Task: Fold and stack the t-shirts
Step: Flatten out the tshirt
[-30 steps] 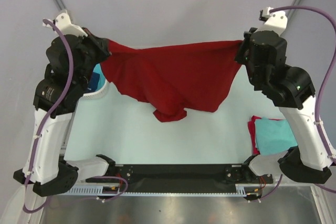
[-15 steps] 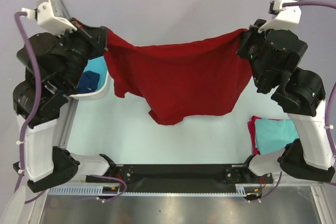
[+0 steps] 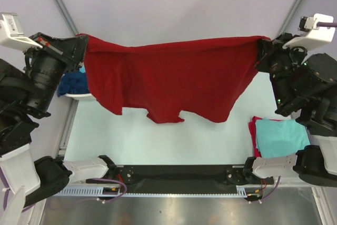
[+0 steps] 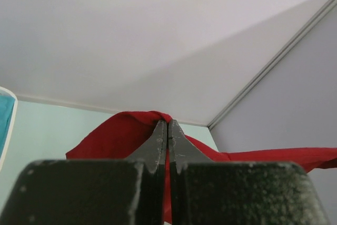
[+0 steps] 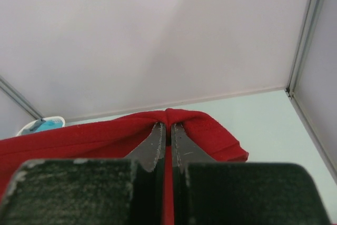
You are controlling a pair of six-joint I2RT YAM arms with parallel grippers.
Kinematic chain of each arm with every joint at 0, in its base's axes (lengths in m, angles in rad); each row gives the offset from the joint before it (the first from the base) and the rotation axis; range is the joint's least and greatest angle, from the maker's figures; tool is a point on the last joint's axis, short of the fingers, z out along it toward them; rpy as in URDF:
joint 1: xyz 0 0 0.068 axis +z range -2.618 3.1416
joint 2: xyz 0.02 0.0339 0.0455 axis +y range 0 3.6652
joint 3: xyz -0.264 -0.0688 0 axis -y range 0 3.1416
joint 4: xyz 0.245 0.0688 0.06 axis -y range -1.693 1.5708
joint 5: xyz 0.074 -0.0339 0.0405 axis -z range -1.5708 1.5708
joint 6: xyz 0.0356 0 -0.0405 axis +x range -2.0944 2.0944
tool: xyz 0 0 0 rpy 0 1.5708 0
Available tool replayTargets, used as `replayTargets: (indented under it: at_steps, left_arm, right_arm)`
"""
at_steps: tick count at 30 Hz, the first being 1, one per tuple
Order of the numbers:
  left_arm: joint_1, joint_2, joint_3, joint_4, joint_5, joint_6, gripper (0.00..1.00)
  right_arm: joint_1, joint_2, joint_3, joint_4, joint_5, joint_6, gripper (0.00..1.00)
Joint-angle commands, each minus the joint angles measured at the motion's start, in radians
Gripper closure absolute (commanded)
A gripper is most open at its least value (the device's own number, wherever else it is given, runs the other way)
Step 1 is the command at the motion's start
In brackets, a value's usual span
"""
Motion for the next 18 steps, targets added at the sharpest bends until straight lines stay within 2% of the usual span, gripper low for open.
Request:
replayTargets:
  at_steps: [1,3,5,6,7,8,9,10,18]
  left_arm:
    - [-0.009,-0.005,0.039,0.038,0.027,0.036,1.0]
    - [-0.011,-0.01,0.033,0.038,0.03,0.032,1.0]
    - [-0.014,-0.025,0.013,0.038,0.027,0.029,1.0]
    - [-0.017,-0.031,0.004,0.038,0.022,0.03,1.0]
    - [-0.019,-0.043,-0.009,0.036,0.01,0.032,1.0]
    - [-0.02,-0.048,-0.017,0.035,0.002,0.035,1.0]
    - [-0.022,-0.053,-0.023,0.03,-0.004,0.041,1.0]
    - [-0.023,-0.054,-0.025,0.027,-0.016,0.042,1.0]
    - [-0.029,-0.044,-0.045,-0.002,-0.022,0.058,1.0]
  right_arm:
    - [0.062,-0.048,-0.045,0.162,0.144,-0.123,1.0]
    - [0.115,-0.062,-0.091,0.216,0.199,-0.207,1.0]
    - [0.166,-0.088,-0.167,0.374,0.283,-0.302,1.0]
    - [0.222,-0.1,-0.215,0.578,0.311,-0.482,1.0]
    - [0.247,-0.123,-0.265,0.723,0.337,-0.595,1.0]
    - [0.269,-0.131,-0.366,0.896,0.372,-0.74,1.0]
    - [0.304,-0.134,-0.396,1.16,0.381,-0.857,1.0]
    - [0.312,-0.125,-0.407,1.219,0.391,-0.984,1.0]
    - [0.312,-0.109,-0.41,1.166,0.389,-0.944,1.0]
